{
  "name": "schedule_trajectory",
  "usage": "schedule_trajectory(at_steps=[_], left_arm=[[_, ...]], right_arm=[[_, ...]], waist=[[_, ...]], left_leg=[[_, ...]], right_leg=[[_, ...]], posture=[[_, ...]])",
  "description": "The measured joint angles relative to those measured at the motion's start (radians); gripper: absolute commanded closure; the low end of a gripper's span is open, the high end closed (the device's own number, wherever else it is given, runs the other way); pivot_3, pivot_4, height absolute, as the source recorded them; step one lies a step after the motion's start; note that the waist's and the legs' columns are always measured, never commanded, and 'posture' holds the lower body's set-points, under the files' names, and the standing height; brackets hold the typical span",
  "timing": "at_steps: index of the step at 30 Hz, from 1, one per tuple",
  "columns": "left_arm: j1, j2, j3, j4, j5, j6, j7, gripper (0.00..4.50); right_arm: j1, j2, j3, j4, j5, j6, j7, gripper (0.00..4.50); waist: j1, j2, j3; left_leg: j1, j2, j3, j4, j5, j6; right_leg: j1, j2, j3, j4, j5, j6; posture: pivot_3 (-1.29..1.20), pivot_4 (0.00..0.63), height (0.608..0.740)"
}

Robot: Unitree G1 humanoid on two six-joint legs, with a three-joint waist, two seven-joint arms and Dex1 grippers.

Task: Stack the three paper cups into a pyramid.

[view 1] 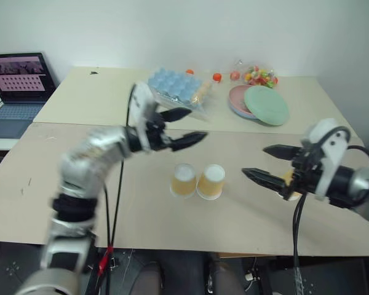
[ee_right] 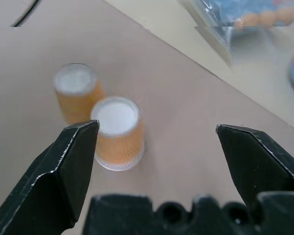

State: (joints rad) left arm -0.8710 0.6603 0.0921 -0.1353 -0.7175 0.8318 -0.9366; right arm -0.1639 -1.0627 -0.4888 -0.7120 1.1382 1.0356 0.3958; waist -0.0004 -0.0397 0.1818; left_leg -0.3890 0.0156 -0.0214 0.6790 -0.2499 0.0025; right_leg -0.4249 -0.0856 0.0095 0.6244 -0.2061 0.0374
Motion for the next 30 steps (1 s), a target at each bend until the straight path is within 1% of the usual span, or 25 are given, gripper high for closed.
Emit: schedule_trajectory(at_steps=[2, 4, 6, 9, 11, 13, 15, 16, 19, 22, 25, 28, 30], left_arm=[[-0.034, 0.022, 0.02, 0.002, -0.047, 0.043, -0.041, 0.05], [-0.032, 0.054, -0.001, 0.0, -0.099, 0.1, -0.112, 0.05], [-0.001, 0.107, -0.039, -0.008, -0.096, 0.107, -0.172, 0.05], [0.067, 0.184, -0.093, -0.045, -0.056, 0.079, -0.262, 0.05], [0.103, 0.196, -0.117, -0.054, -0.031, 0.058, -0.291, 0.05], [0.128, 0.194, -0.124, -0.066, -0.032, 0.06, -0.296, 0.05], [0.137, 0.183, -0.128, -0.081, -0.033, 0.063, -0.294, 0.05], [0.137, 0.175, -0.127, -0.084, -0.034, 0.063, -0.291, 0.05], [0.131, 0.137, -0.129, -0.087, -0.033, 0.063, -0.273, 0.05], [0.128, 0.119, -0.135, -0.087, -0.033, 0.064, -0.265, 0.05], [0.113, 0.115, -0.138, -0.086, -0.03, 0.062, -0.261, 0.05], [0.09, 0.112, -0.14, -0.083, -0.014, 0.051, -0.252, 0.05], [0.087, 0.104, -0.141, -0.081, -0.006, 0.044, -0.248, 0.05]], right_arm=[[0.016, -0.009, -0.008, 0.005, -0.008, 0.0, 0.019, 0.0], [0.04, -0.012, -0.018, 0.006, -0.013, 0.0, 0.05, 0.0], [0.07, -0.018, -0.054, 0.001, 0.008, 0.005, 0.073, 0.0], [0.155, -0.028, -0.159, -0.013, 0.024, 0.027, 0.109, 0.0], [0.226, -0.026, -0.222, -0.019, 0.02, 0.044, 0.126, 0.0], [0.326, 0.006, -0.299, -0.031, -0.01, 0.048, 0.149, 0.0], [0.437, 0.06, -0.364, -0.04, -0.076, 0.039, 0.175, 0.0], [0.466, 0.077, -0.375, -0.038, -0.1, 0.034, 0.182, 0.0], [0.533, 0.197, -0.422, -0.015, -0.187, -0.057, 0.197, 0.0], [0.593, 0.304, -0.425, 0.03, -0.316, -0.195, 0.21, 0.0], [0.624, 0.373, -0.392, 0.083, -0.422, -0.317, 0.219, 0.0], [0.605, 0.432, -0.329, 0.155, -0.479, -0.402, 0.229, 0.0], [0.577, 0.451, -0.28, 0.205, -0.508, -0.443, 0.232, 0.0]], waist=[[-0.001, 0.001, -0.001], [0.0, 0.001, -0.001], [0.0, 0.001, -0.001], [0.0, 0.002, -0.001], [0.003, 0.001, -0.001], [0.009, 0.001, -0.001], [0.017, 0.001, -0.001], [0.018, 0.001, -0.001], [0.013, 0.001, -0.001], [0.01, 0.001, -0.001], [-0.002, 0.001, -0.001], [-0.01, 0.002, -0.001], [-0.015, 0.003, -0.001]], left_leg=[[0.001, 0.0, 0.0, 0.0, 0.0, 0.0], [0.001, -0.001, 0.001, 0.0, 0.0, 0.001], [0.0, 0.0, 0.001, 0.0, 0.0, 0.001], [0.0, 0.0, 0.001, -0.001, 0.0, 0.001], [0.0, 0.0, 0.001, 0.0, 0.0, 0.001], [0.0, 0.0, 0.0, 0.0, 0.0, 0.001], [-0.001, -0.001, 0.0, 0.001, 0.0, 0.0], [-0.001, -0.001, 0.0, 0.001, 0.0, 0.0], [0.0, -0.001, 0.001, 0.001, 0.0, 0.0], [0.0, -0.001, 0.001, 0.001, 0.0, 0.0], [0.001, 0.0, 0.001, 0.001, 0.0, 0.0], [0.002, 0.0, 0.001, 0.001, 0.0, 0.0], [0.004, 0.0, 0.002, 0.001, 0.0, 0.0]], right_leg=[[0.002, -0.001, 0.0, -0.001, -0.002, 0.003], [0.002, -0.002, 0.0, -0.001, -0.002, 0.004], [0.001, -0.001, 0.0, 0.0, -0.002, 0.004], [0.001, -0.001, 0.001, -0.001, -0.002, 0.002], [0.001, -0.001, 0.001, -0.001, -0.002, 0.002], [0.001, 0.0, 0.001, -0.001, -0.003, 0.003], [0.001, 0.0, 0.001, -0.001, -0.003, 0.004], [0.002, 0.0, 0.002, -0.001, -0.003, 0.004], [0.002, 0.0, 0.004, -0.001, -0.003, 0.005], [0.002, 0.001, 0.005, 0.0, -0.004, 0.005], [0.002, 0.002, 0.006, 0.001, -0.004, 0.005], [0.003, 0.002, 0.007, 0.001, -0.003, 0.005], [0.003, 0.002, 0.008, 0.002, -0.003, 0.005]], posture=[[0.0, 0.15, 0.736], [0.0, 0.15, 0.736], [0.0, 0.15, 0.736], [0.0, 0.15, 0.736], [0.0, 0.15, 0.736], [0.0, 0.15, 0.736], [0.0, 0.15, 0.736], [0.0, 0.15, 0.736], [0.0, 0.15, 0.736], [0.0, 0.15, 0.736], [0.0, 0.15, 0.736], [0.0, 0.15, 0.736], [0.0, 0.15, 0.736]])
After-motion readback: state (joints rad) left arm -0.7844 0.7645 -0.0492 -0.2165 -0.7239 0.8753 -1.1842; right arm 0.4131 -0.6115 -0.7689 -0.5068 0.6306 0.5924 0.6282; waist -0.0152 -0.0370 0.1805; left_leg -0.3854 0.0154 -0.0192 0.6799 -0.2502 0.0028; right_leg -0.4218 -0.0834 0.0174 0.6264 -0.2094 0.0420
